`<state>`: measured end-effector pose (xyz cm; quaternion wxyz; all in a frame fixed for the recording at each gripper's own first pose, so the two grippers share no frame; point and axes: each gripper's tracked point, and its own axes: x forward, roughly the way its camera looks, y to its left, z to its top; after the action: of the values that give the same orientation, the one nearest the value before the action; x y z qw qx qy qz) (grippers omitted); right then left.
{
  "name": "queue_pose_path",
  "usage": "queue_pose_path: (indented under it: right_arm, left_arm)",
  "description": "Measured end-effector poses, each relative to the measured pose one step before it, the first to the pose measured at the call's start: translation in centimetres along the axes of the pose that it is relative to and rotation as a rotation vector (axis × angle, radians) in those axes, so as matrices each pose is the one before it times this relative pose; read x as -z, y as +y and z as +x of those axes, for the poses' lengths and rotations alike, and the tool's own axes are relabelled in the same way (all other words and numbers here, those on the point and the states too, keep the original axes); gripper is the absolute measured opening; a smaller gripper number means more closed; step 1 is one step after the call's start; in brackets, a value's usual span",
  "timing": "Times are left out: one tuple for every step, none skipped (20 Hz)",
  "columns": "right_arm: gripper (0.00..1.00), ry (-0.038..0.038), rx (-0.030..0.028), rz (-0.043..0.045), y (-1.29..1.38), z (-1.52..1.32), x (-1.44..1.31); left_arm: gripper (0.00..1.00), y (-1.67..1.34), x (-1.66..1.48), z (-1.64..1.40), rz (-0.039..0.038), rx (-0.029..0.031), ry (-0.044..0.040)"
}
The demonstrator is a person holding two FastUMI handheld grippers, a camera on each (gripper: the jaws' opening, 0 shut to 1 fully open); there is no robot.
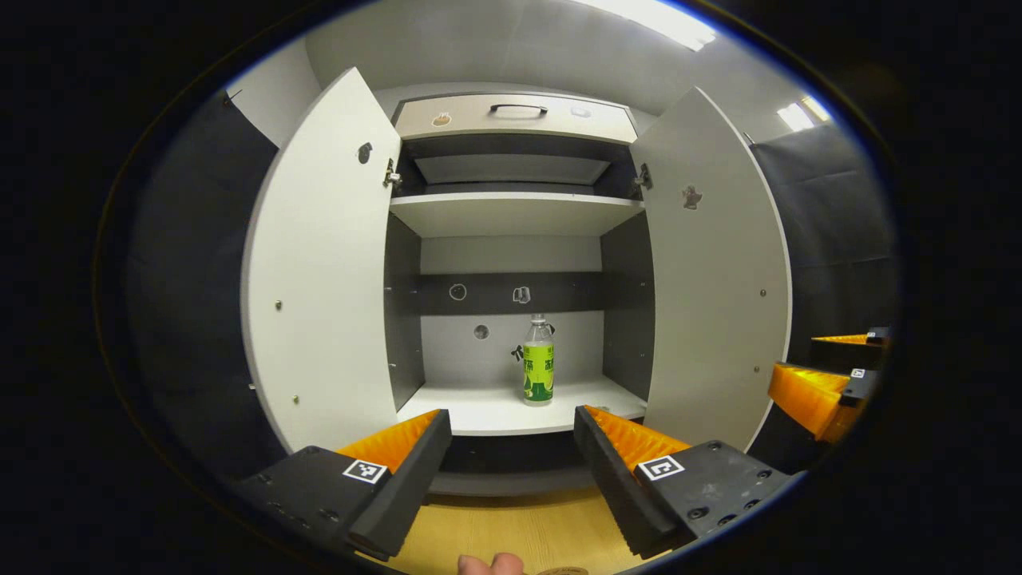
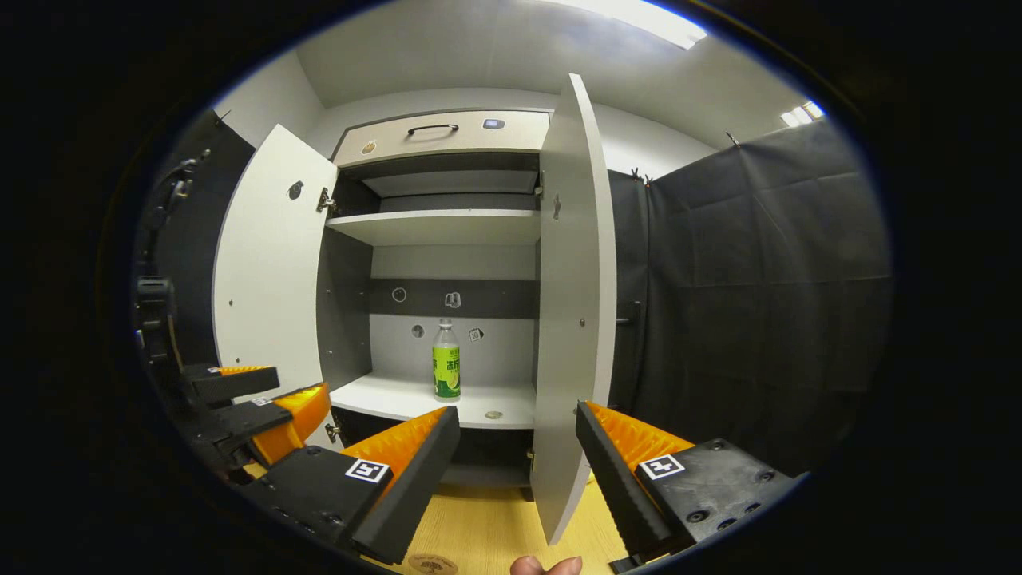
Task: Grasp the bottle in the cabinet with the left hand and place it on the coaster, then close the right door with the right hand and the left door with the left hand.
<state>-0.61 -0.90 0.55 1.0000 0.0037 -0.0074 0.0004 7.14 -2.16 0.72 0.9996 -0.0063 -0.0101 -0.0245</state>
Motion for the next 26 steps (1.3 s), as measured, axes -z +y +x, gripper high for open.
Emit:
queue_pose_path:
  right_arm:
    - [0.98,0.00022,0.00190,0.00273,-0.334,-0.181,-0.003]
    - [0.98,-0.00276,-0.00049,0.00320,-0.073,-0.313,-0.020]
    - [0.98,-0.00345,0.00125,0.00015,-0.273,-0.190,-0.037]
    - [0.98,-0.00278,-0.00053,-0.00095,-0.374,-0.159,-0.003]
    - [0.98,-0.00191,0.00143,-0.00233,-0.325,-0.117,-0.017]
    - [0.97,-0.00323,0.00260,-0.00186,-0.394,-0.123,-0.036]
    - [0.97,-0.00392,0.00229,-0.00086,-0.402,-0.057,-0.092]
    - [0.97,-0.00186,0.00643,0.00031,-0.482,-0.102,-0.024]
    - [0.97,0.00225,0.00885,0.00155,-0.488,-0.008,0.040]
    - [0.97,0.00322,0.00666,0.00545,-0.526,0.004,0.090]
    - [0.97,0.00058,0.00990,0.00409,-0.549,0.052,0.010]
    - [0.97,-0.00310,0.01410,-0.00222,-0.839,0.100,-0.019]
    - [0.97,-0.00342,0.01428,-0.00706,-0.706,0.163,0.010]
    - [0.97,-0.00224,0.01611,-0.00670,-0.833,0.048,0.016]
    - [0.97,0.00000,0.01395,-0.00313,-0.754,0.227,0.060]
    - [0.97,0.00290,0.01512,-0.00142,-0.718,0.128,0.112]
    - [0.97,0.00260,0.01432,-0.00231,-0.668,0.208,0.078]
    - [0.97,0.00346,0.01431,-0.00529,-0.595,0.193,0.093]
    - [0.97,0.00335,0.01514,-0.00907,-0.575,0.248,0.068]
    - [0.97,0.00026,0.01307,-0.01025,-0.559,0.130,0.130]
    - [0.97,-0.00017,0.00938,-0.00732,-0.413,0.219,0.002]
    - [0.98,0.00209,0.00711,-0.00379,-0.285,0.134,0.086]
    - [0.97,0.00494,0.00495,-0.00161,-0.246,0.100,0.094]
    - [0.97,0.00450,0.00580,-0.00144,-0.288,0.098,0.194]
    - [0.97,0.00323,0.00620,-0.00245,-0.297,0.090,0.065]
    - [0.98,0.00257,0.00654,-0.00233,-0.282,0.104,0.026]
  left_arm:
    - [0.96,-0.420,-0.086,1.144,-0.00540,0.01285,-0.00751]
    - [0.98,-0.343,-0.141,1.442,-0.00064,0.00996,-0.00622]
    - [0.98,-0.267,0.097,1.531,0.00118,0.00784,0.00095]
    - [0.98,-0.298,0.092,1.634,-0.00108,0.00548,0.00431]
    - [0.98,-0.346,0.107,1.627,-0.00758,0.00828,0.00374]
    - [0.98,-0.367,0.000,1.654,-0.00788,0.00897,-0.00111]
    - [0.98,-0.249,-0.053,1.656,0.00012,0.00638,-0.00550]
    - [0.98,-0.248,-0.063,1.803,0.00637,0.00455,-0.00422]
    - [0.98,-0.157,0.154,1.697,0.01072,0.00333,-0.00090]
    - [0.98,-0.147,0.167,1.818,0.00978,0.00202,0.00323]
    - [0.98,-0.124,0.210,1.664,0.00305,-0.00180,-0.00016]
    - [0.98,-0.134,0.165,1.694,0.00202,0.00053,0.00217]
    - [0.98,-0.094,0.356,1.576,0.00202,-0.00174,0.00026]
    - [0.98,-0.123,0.312,1.659,0.00098,-0.00043,0.00600]
    - [0.98,0.077,0.461,1.576,0.00049,-0.00711,0.00528]
    - [0.98,0.053,0.379,1.591,-0.00033,-0.00897,0.00639]
    - [0.98,0.045,0.434,1.545,-0.00213,-0.00834,0.01016]
    - [0.98,0.107,0.321,1.347,0.00032,-0.00866,0.00803]
    - [0.98,-0.003,0.401,1.351,0.00499,-0.00655,0.00719]
    - [0.98,0.128,0.259,1.352,0.00647,-0.00733,0.00122]
    - [0.98,0.127,0.551,1.407,0.00347,-0.00563,0.00367]
    - [0.98,-0.008,0.367,1.180,-0.00216,-0.00452,0.00664]
    - [0.98,-0.104,0.453,1.084,-0.00430,-0.00249,0.01103]
    - [0.98,-0.020,0.335,1.016,-0.00538,-0.00458,0.01144]
    - [0.98,0.058,0.327,0.888,-0.00408,-0.00844,0.00857]
    - [0.98,0.135,0.026,0.725,-0.00323,-0.01027,-0.00113]
